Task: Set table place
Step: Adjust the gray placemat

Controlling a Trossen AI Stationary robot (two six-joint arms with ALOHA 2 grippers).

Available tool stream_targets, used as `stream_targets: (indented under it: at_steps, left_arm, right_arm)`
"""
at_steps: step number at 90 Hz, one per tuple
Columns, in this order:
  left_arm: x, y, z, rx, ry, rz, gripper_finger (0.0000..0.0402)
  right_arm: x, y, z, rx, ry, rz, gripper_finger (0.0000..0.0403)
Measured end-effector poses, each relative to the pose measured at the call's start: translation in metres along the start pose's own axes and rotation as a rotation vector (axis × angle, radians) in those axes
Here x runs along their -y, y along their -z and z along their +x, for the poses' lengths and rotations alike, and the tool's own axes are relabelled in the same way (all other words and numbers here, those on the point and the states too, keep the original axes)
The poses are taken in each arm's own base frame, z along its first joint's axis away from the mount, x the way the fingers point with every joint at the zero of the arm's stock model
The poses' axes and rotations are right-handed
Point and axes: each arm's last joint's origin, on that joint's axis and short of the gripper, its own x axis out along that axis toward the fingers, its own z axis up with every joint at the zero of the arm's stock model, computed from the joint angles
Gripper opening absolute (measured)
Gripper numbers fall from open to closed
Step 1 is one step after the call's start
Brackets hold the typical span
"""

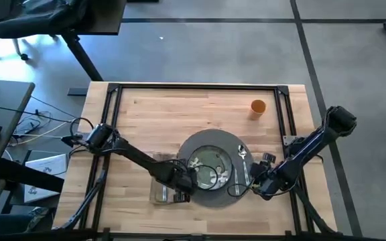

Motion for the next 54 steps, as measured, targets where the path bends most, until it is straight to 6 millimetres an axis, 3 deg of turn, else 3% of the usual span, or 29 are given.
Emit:
stream_targets:
  at_steps: [35, 54]
  left_arm:
    - [-0.001, 0.006, 0.008, 0.037, 0.014, -0.040, 0.0074]
    - [-0.001, 0.006, 0.008, 0.036, 0.015, -0.040, 0.0074]
  right_arm:
    - [-0.003, -0.005, 0.003, 0.077, -0.016, -0.104, 0.0153]
    - [-0.011, -0.004, 0.015, -0.016, -0.051, -0.165, 0.0153]
